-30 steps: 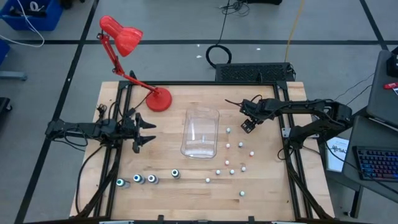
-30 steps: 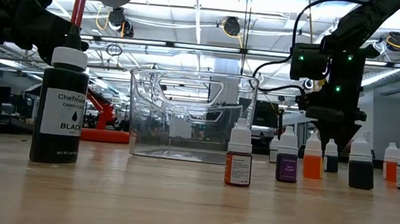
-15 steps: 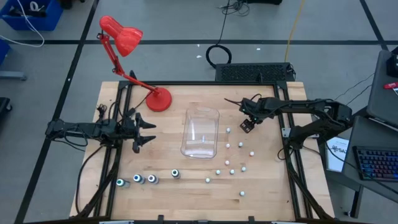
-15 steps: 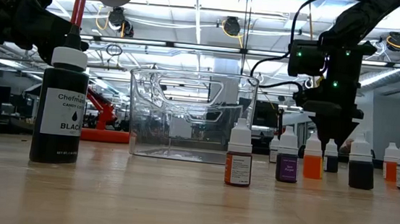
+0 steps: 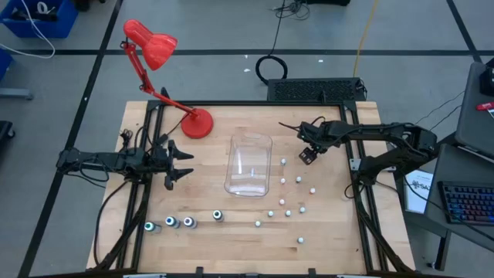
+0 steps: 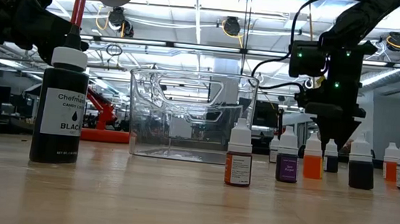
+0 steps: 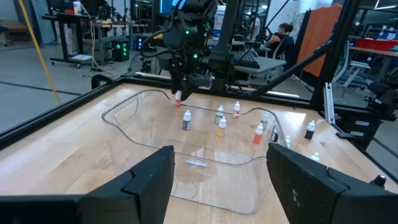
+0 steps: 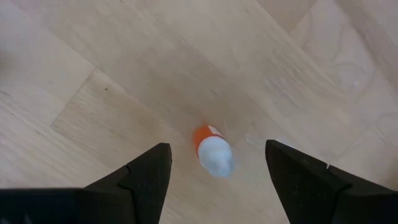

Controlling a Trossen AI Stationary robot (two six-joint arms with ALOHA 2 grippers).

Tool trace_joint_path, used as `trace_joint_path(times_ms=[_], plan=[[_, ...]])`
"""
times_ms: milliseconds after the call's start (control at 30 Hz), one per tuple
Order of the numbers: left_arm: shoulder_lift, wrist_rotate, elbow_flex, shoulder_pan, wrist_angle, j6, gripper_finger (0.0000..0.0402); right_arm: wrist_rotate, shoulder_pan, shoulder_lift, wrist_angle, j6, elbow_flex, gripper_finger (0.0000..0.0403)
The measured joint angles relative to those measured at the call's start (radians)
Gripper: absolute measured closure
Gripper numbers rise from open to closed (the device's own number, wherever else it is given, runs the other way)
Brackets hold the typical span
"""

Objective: Pick & Place food coloring
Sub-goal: Put the small orange food coloring bottle into the transparent bin

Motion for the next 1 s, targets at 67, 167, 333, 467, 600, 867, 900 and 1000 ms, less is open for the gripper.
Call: trace_joint_path(times_ms=[67, 167, 333, 467, 600, 867, 900, 1000], plan=[[0.0, 0.0, 0.0, 0.0, 0.0, 0.0, 0.0149, 0.0, 0.0, 0.0, 0.0, 0.0, 0.0, 0.0157], [0.0, 0.0, 0.0, 0.0, 0.0, 0.0, 0.0149, 0.0, 0.0, 0.0, 0.0, 0.0, 0.0, 0.0165], [0.0, 0.0, 0.0, 0.0, 0.0, 0.0, 0.0149, 0.0, 0.0, 0.0, 0.001, 0.0, 0.0, 0.0198], [0.0, 0.0, 0.0, 0.0, 0.0, 0.0, 0.0149, 0.0, 0.0, 0.0, 0.008, 0.0, 0.0, 0.0228], [0.0, 0.0, 0.0, 0.0, 0.0, 0.0, 0.0149, 0.0, 0.0, 0.0, 0.022, 0.0, 0.0, 0.0252], [0.0, 0.0, 0.0, 0.0, 0.0, 0.0, 0.0149, -0.003, 0.0, 0.0, 0.019, 0.004, 0.0, 0.0284], [0.0, 0.0, 0.0, 0.0, 0.0, 0.0, 0.0149, -0.003, 0.0, 0.0, 0.018, 0.004, 0.0, 0.0285], [0.0, 0.0, 0.0, 0.0, 0.0, 0.0, 0.0149, -0.004, 0.0, 0.0, 0.017, 0.0, 0.0, 0.0286]])
